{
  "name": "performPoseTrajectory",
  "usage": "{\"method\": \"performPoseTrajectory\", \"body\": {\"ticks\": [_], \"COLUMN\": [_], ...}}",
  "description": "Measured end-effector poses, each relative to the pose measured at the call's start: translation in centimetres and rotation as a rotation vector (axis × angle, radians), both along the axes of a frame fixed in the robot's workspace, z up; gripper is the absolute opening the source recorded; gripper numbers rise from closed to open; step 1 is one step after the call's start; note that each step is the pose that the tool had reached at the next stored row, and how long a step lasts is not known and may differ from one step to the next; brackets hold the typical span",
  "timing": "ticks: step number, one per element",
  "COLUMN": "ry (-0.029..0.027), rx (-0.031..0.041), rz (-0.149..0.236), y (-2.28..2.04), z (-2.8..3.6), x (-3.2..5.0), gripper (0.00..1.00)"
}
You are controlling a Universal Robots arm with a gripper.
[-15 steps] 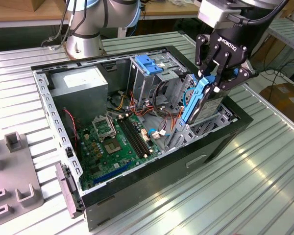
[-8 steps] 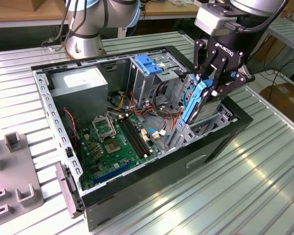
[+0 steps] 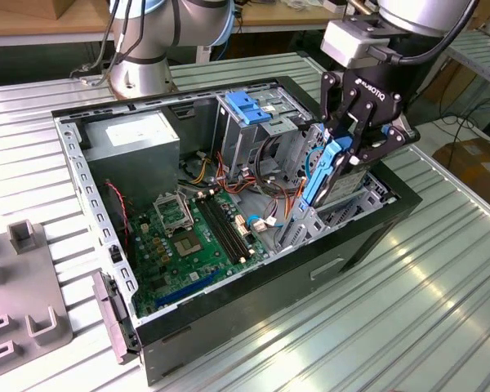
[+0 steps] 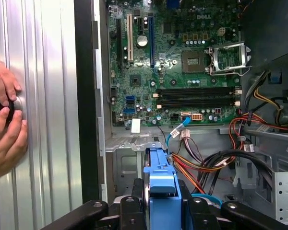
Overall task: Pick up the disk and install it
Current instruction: 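Insert the disk into the insertion slot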
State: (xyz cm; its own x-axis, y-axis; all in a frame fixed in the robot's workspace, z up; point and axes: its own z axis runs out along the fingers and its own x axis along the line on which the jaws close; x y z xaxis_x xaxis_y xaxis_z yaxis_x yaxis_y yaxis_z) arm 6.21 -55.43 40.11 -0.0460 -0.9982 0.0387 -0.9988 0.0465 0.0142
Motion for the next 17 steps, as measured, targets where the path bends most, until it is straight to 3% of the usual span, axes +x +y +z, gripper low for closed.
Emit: {"method": "performPoseTrajectory", "body": {"ticks": [17], "ry": [0.0000], "rx": [-0.0003], "rz": [0.000], "y": [-0.03], "z": [-1.77], "x": [0.00], "gripper": [0.37]}}
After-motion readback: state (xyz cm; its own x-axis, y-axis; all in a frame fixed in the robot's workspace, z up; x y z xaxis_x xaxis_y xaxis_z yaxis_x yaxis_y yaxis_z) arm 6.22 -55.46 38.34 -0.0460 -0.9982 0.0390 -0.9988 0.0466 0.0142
